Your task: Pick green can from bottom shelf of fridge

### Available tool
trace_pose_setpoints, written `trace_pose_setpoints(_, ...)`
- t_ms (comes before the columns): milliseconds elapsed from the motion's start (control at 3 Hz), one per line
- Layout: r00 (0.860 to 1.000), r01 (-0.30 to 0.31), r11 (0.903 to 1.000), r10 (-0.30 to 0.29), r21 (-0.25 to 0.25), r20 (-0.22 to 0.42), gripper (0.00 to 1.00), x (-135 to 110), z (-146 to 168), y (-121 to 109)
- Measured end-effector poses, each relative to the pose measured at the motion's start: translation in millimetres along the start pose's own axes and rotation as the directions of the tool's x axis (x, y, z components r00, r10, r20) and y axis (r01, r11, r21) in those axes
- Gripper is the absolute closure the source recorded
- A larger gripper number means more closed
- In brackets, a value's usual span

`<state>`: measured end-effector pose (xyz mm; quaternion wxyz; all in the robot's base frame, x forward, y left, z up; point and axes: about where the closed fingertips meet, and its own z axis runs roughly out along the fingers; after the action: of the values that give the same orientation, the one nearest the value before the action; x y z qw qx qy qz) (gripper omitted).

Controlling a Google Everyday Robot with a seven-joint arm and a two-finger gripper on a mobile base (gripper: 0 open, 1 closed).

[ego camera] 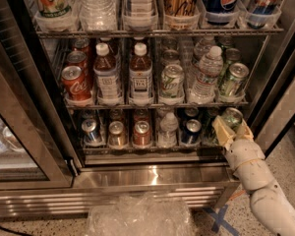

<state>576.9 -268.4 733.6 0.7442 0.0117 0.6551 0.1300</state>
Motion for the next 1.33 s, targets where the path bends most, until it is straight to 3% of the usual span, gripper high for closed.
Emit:
trace_pose_setpoints(333,0.998,-0.011,0.9985,0.008,-0.054,-0.055,1.0,11,-3,13)
trace_pose_setpoints(667,0.998,-0.014,0.9977,0.01,-0.066,-0.057,1.0,11,-4,17)
trace_pose_setpoints(1000,0.995,-0.101,0.9893,0.098,-0.105,-0.034,1.0,-1,-23,22)
trace_pose_setpoints(1333,0.985,-0.164,0.9751,0.17,-0.149,0.026,1.0,-27,-50,17)
